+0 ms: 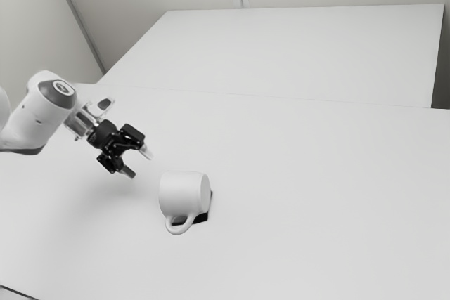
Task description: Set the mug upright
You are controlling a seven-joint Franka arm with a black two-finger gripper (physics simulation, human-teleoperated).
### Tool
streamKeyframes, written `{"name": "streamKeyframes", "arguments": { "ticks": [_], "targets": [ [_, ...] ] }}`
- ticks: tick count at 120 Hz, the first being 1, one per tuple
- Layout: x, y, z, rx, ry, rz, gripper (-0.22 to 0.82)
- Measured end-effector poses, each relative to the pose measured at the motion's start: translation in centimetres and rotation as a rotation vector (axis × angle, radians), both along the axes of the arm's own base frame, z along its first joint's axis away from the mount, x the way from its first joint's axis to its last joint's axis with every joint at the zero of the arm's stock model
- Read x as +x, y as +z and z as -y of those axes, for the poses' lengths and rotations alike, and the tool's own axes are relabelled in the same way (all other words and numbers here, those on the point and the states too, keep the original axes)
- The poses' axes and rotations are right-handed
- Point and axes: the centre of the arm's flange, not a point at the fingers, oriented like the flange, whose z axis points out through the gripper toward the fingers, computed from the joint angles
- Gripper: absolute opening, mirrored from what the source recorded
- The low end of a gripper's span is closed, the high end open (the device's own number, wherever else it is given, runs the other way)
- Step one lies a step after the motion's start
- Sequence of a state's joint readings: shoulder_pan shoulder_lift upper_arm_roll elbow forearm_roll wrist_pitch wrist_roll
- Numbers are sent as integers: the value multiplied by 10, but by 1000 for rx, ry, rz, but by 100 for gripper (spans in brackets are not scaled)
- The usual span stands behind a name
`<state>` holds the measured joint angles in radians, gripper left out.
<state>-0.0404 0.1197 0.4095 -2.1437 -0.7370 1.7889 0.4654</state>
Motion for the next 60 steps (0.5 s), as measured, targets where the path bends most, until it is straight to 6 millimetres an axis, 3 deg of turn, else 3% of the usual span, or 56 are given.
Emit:
{"name": "streamKeyframes", "arguments": {
  "ticks": [39, 60],
  "targets": [
    [-40, -23, 17, -132, 69, 73, 60],
    [-44, -32, 20, -143, 129, 120, 60]
  ]
}}
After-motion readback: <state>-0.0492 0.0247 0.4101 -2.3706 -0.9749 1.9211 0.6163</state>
